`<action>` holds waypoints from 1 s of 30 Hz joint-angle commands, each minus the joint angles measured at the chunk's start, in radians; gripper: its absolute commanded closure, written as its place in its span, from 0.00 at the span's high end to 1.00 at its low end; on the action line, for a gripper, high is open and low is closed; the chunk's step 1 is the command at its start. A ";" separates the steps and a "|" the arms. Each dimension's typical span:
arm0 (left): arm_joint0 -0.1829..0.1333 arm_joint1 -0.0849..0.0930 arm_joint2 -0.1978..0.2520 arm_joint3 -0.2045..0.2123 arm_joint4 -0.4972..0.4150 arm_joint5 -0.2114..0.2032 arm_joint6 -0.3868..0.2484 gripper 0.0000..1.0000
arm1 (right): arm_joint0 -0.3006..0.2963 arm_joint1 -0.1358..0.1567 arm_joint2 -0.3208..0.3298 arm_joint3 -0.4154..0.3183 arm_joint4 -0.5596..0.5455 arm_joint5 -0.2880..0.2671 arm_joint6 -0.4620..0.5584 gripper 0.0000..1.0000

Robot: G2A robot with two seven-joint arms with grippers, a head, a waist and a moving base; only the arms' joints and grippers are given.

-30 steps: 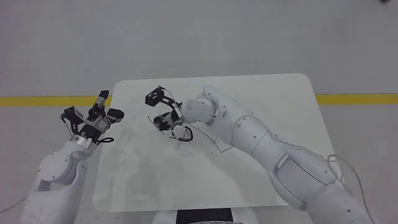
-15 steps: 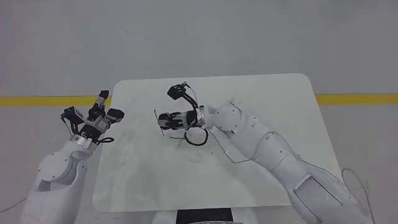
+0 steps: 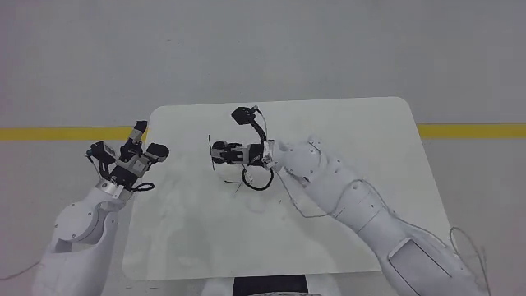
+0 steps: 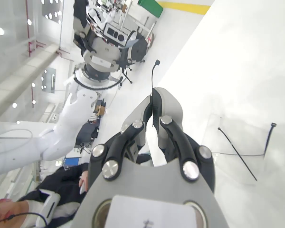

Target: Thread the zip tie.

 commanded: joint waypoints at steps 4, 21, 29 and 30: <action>-0.018 -0.002 0.036 0.063 0.032 -0.145 -0.086 1.00 | -0.040 -0.007 0.015 -0.008 0.062 0.032 -0.074 0.00; -0.035 -0.009 0.092 0.105 0.035 -0.223 -0.099 1.00 | -0.078 -0.016 0.034 -0.017 0.142 0.028 -0.144 0.00; -0.030 -0.037 0.146 0.115 0.023 -0.223 -0.126 1.00 | -0.158 -0.032 0.042 -0.063 0.140 0.070 -0.395 0.00; -0.030 -0.044 0.146 0.114 0.019 -0.223 -0.130 1.00 | -0.166 -0.036 0.037 -0.065 0.140 0.084 -0.419 0.00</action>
